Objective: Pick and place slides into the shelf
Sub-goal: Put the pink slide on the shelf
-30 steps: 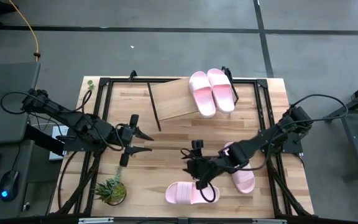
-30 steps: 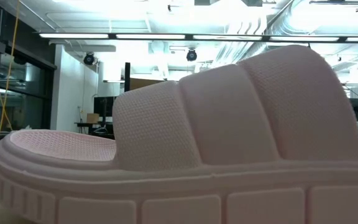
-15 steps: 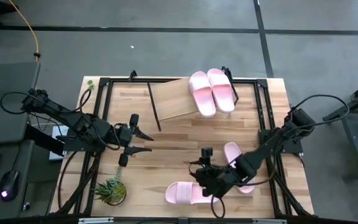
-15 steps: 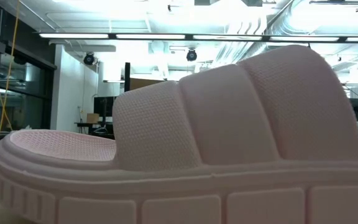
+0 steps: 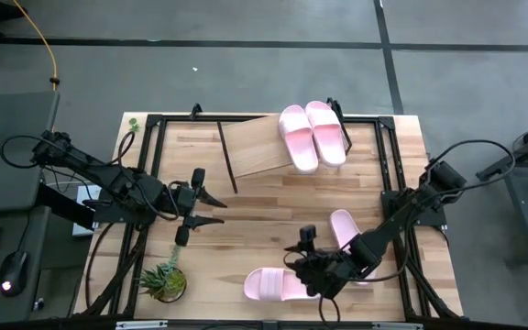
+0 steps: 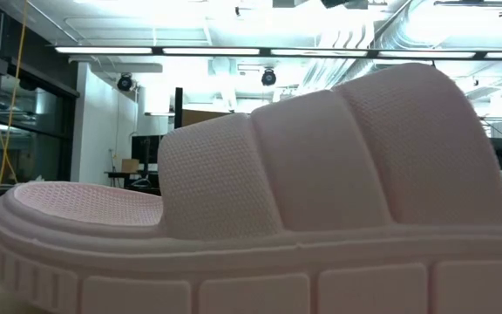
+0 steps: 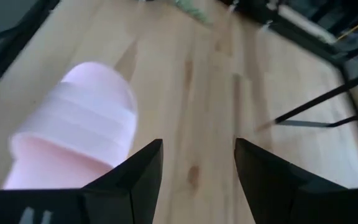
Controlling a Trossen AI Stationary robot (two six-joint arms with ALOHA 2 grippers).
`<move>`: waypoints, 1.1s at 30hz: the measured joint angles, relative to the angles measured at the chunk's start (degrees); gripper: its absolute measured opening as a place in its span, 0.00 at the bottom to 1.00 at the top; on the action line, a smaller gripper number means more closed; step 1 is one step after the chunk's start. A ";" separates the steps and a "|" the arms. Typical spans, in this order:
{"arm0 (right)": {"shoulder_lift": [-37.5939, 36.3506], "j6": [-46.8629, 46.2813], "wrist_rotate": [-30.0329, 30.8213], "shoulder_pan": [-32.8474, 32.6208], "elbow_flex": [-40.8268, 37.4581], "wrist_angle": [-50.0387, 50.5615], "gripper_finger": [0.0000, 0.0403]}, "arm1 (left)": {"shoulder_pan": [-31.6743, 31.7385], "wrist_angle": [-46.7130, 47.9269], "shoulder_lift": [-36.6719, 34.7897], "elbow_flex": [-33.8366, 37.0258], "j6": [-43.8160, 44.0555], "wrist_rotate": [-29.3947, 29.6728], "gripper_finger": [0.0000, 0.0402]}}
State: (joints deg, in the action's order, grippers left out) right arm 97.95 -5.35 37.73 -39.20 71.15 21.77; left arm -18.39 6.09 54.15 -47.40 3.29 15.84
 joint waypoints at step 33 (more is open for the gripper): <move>-2.85 -29.12 -16.02 2.35 2.17 34.66 0.47 | 0.00 0.52 0.13 0.00 -0.04 0.06 0.39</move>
State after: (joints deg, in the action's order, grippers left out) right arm 95.10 -34.47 21.71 -36.85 73.32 56.43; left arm -18.39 6.61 54.28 -47.40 3.25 15.90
